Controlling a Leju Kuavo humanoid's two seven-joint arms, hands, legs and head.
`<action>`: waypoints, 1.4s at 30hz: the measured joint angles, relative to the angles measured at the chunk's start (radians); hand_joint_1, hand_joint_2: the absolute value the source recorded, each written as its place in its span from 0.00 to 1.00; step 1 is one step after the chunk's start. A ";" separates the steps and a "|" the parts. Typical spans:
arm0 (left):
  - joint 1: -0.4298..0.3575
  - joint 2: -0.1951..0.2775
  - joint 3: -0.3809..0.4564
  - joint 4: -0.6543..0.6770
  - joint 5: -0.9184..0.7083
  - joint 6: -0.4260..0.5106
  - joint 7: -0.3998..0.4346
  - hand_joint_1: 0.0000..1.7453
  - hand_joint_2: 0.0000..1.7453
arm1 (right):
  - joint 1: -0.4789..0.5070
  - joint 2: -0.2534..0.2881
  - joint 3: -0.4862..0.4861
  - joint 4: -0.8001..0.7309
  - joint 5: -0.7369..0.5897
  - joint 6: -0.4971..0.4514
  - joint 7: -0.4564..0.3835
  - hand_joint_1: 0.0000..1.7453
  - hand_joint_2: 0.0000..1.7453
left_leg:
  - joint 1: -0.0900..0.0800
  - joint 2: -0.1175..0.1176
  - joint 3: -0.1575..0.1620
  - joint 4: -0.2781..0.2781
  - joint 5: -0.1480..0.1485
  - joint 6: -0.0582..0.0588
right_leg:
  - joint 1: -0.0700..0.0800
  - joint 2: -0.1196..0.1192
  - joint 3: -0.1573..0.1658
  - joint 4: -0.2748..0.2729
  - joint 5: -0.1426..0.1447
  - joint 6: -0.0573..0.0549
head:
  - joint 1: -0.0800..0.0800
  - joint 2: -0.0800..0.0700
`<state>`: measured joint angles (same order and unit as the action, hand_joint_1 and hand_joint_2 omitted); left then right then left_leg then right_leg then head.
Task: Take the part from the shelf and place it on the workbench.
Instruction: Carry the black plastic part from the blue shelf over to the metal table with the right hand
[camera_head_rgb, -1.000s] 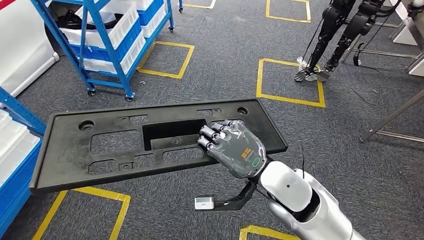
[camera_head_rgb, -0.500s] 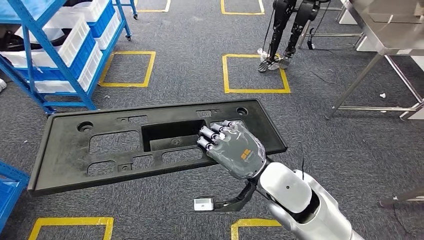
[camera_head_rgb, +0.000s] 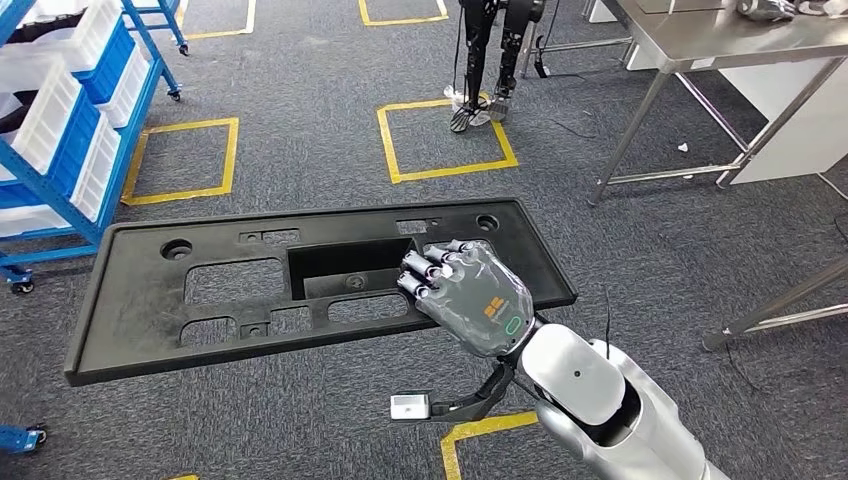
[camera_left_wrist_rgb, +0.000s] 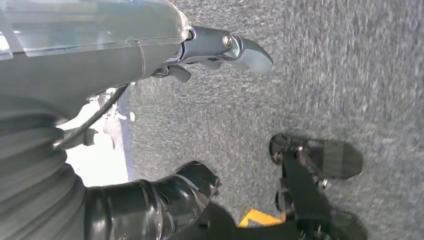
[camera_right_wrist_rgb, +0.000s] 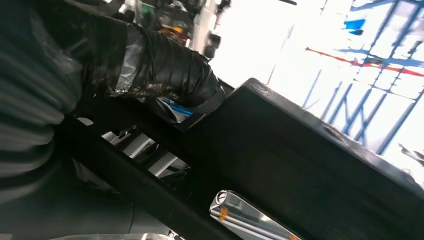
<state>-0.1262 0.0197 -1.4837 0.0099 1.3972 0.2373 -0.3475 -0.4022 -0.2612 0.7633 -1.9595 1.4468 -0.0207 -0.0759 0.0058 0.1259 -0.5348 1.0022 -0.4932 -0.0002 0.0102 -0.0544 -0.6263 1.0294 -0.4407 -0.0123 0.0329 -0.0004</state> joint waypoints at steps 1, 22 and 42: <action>-0.002 0.000 0.000 0.000 0.000 0.000 0.000 0.00 1.00 | 0.001 0.000 0.000 0.000 0.000 0.000 0.000 1.00 1.00 | 0.002 0.002 0.004 0.000 -0.005 -0.006 | -0.003 0.013 0.004 -0.006 0.002 -0.005 | 0.000 0.000; 0.003 0.007 0.000 0.000 0.000 0.000 0.000 0.00 1.00 | 0.002 0.000 -0.001 0.011 0.002 0.009 0.000 1.00 1.00 | 0.008 -0.099 -0.035 -0.001 0.031 0.035 | -0.017 0.065 -0.121 0.254 -0.123 0.026 | 0.005 0.000; 0.005 0.011 0.000 0.000 0.000 -0.003 0.003 0.00 1.00 | -0.006 -0.003 -0.007 0.014 0.001 0.023 0.006 1.00 1.00 | 0.016 -0.168 -0.086 0.112 -0.001 -0.013 | -0.015 0.155 0.025 0.003 -0.013 -0.016 | 0.004 0.000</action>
<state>-0.1208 0.0303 -1.4840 0.0099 1.3973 0.2345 -0.3447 -0.4077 -0.2645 0.7567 -1.9458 1.4479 0.0027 -0.0697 0.0219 -0.0418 -0.6213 1.1139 -0.4944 -0.0135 -0.0052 0.1003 -0.6016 1.0320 -0.4541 -0.0279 0.0367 -0.0004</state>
